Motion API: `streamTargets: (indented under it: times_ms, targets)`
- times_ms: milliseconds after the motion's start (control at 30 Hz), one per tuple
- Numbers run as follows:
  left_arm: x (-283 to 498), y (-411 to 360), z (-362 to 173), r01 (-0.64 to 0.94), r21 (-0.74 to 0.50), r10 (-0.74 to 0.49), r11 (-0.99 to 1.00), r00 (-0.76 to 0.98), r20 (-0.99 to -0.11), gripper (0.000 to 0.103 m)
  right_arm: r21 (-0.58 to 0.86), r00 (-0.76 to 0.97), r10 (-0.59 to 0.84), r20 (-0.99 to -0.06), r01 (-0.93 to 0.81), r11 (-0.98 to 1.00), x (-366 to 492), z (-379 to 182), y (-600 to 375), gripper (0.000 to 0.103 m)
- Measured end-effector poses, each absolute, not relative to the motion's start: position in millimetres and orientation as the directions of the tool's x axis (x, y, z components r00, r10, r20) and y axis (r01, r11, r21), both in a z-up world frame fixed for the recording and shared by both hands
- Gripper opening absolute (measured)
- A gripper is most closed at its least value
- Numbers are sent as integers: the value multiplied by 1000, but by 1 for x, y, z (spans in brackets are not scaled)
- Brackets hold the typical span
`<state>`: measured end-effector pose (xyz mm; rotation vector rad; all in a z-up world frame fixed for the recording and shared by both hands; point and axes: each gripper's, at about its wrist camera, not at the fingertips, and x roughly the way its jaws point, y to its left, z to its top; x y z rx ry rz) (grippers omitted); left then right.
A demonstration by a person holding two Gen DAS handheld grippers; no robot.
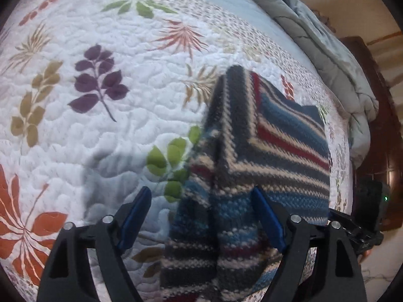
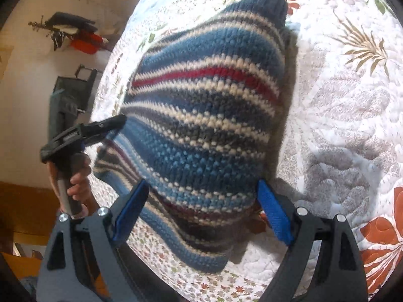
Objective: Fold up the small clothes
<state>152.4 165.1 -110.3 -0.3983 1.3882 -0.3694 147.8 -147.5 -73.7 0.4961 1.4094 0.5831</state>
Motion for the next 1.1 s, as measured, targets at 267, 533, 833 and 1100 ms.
streamTargets:
  times_ms: [267,533,833,1100]
  targets:
    - [165,151,-139,10,-588,-588,809,26,-808,87,690,69,690,-720,-32,723,161,-87,-149,91]
    - [157,121,-147,69,-609,-607,790,-53,-793,87,713,62,713,-699,-25,701,176,-104,-142,91]
    - [142,110,-123,82,-554,-557,828,16,-830,52,720,105,721,-685,-48,692,163,-89,-153,48]
    - [128,70,-116,100,-590,-594,801,16,-804,49,656,146,656,-741,-55,753,156,-61,-191,47]
